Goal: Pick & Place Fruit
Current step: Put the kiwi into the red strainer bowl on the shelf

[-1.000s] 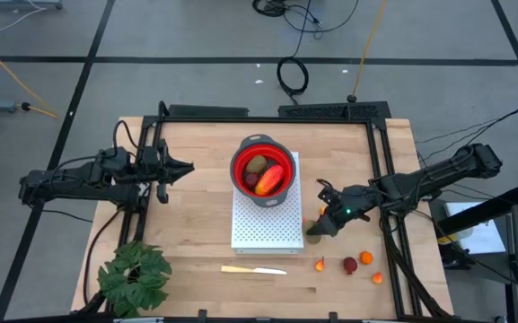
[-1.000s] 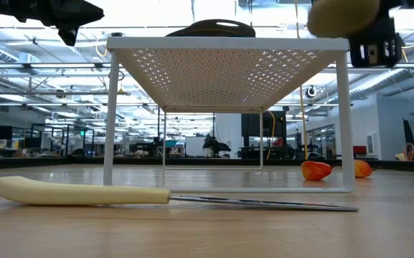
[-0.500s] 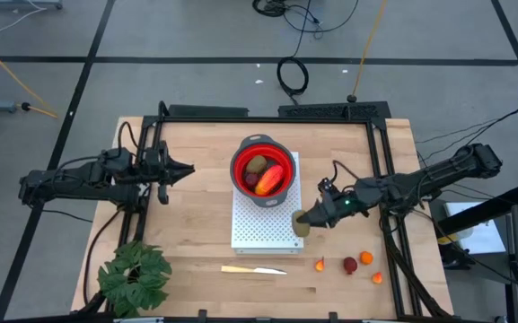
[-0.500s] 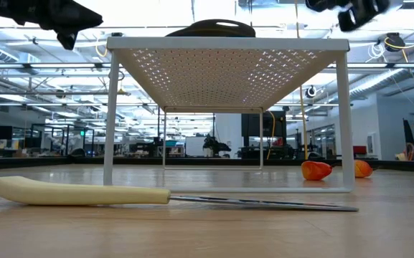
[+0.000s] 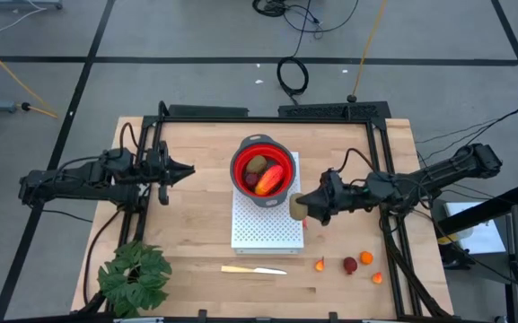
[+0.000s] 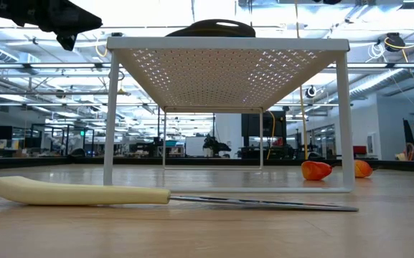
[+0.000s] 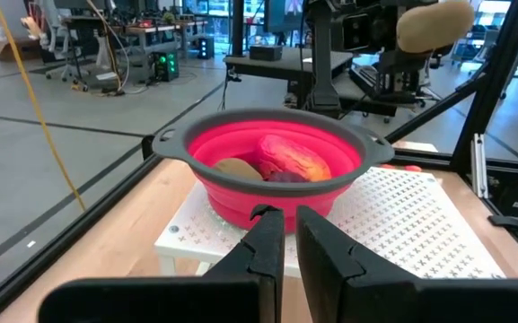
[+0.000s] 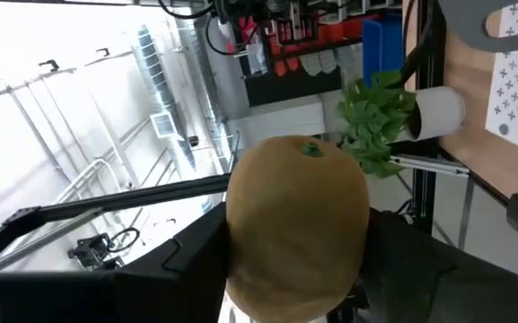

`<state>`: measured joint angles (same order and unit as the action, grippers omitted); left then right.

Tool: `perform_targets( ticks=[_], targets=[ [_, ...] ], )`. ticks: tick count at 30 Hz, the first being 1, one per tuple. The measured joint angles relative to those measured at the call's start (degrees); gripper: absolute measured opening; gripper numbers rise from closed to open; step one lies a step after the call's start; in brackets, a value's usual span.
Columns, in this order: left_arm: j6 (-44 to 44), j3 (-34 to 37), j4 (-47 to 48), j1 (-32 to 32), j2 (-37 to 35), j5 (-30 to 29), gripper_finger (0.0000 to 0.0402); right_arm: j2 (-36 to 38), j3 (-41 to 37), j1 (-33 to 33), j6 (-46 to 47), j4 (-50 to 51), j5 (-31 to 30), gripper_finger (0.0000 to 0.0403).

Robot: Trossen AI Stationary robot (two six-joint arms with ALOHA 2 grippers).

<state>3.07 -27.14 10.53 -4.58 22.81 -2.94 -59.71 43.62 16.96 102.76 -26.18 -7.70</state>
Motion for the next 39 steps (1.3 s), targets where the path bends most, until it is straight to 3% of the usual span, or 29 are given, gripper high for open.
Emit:
perform_targets(
  ticks=[5, 8, 23, 29, 39],
  targets=[
    [0.0, 0.0, 0.0, 0.0, 0.0, 0.0, 0.0031, -1.2, 0.0, 0.0, -0.4, 0.1, 0.1, 0.0199],
    [0.0, 0.0, 0.0, 0.0, 0.0, 0.0, 0.0031, -2.1, 0.0, 0.0, -5.5, 0.0, 0.2, 0.02],
    [-0.1, 0.0, 0.0, 0.0, 0.0, 0.0, 0.0031, -2.7, 0.0, 0.0, -50.5, -2.9, -0.1, 0.0198],
    [-0.1, 0.0, -0.1, 0.0, 0.0, 0.0, 0.0031, -2.7, 0.0, -0.1, -66.4, -2.8, -4.4, 0.0198],
    [-0.1, 0.0, -0.1, 0.0, 0.0, 0.0, 0.0031, -2.7, 0.0, -3.3, -84.6, -2.7, -4.5, 0.0198]
  ],
)
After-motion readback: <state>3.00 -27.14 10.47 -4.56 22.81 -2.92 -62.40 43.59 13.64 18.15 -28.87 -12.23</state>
